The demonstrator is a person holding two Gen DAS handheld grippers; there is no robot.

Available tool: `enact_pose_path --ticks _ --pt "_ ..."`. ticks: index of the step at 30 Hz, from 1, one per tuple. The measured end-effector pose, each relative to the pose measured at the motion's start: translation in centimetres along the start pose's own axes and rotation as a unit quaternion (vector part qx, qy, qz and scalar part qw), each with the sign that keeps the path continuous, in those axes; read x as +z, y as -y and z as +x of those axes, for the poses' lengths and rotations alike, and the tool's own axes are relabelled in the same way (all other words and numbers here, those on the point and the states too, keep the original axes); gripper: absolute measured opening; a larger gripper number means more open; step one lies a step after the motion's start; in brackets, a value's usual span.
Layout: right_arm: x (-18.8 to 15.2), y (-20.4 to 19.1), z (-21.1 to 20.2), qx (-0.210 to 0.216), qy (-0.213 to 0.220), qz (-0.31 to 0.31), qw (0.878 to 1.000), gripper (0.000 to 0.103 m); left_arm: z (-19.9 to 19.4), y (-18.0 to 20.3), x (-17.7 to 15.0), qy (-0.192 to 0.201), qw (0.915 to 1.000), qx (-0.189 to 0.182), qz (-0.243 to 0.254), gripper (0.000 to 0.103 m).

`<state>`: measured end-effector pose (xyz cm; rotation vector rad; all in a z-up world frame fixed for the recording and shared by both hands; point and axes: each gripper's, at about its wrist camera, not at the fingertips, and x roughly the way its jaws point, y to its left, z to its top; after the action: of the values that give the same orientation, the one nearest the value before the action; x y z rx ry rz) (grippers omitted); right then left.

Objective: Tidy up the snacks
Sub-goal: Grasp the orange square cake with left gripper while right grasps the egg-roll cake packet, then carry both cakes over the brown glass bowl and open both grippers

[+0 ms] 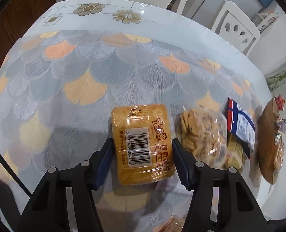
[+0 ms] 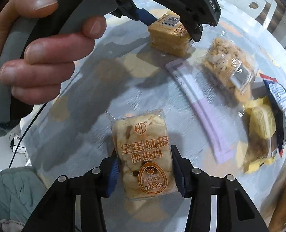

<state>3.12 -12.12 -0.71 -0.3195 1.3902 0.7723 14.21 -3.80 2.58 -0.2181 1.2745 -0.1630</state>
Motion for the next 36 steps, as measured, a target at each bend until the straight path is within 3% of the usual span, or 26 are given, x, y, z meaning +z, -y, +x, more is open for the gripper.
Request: enact_pose_path --ticks 8,18,26,29,32,36 --pt "-3.5 0.9 -2.2 0.064 0.017 0.084 0.994 0.047 -2.4 0.3 -2.6 0.007 0.9999 0.005 0.005 0.055" --pt "-6.1 5.9 -9.5 0.086 0.116 0.18 0.973 0.047 -6.7 4.4 -3.3 0.047 0.998 -0.017 0.038 0.055" --pt "-10.1 11.3 -16.2 0.049 0.189 0.239 0.951 0.047 -10.4 11.5 -3.1 0.082 0.9912 -0.05 0.091 0.055" --pt "-11.9 12.7 -19.2 0.01 0.225 0.261 0.939 0.047 -11.2 14.2 -2.7 0.08 0.9876 -0.089 0.102 0.055" --pt "-13.6 15.4 -22.4 -0.018 0.249 0.298 0.921 0.047 -12.0 18.0 -2.2 0.085 0.9803 -0.126 0.127 0.055" --pt "-15.8 18.6 -25.4 -0.086 0.259 0.356 0.894 0.047 -12.3 23.1 -1.7 0.095 0.9701 -0.144 0.171 0.055"
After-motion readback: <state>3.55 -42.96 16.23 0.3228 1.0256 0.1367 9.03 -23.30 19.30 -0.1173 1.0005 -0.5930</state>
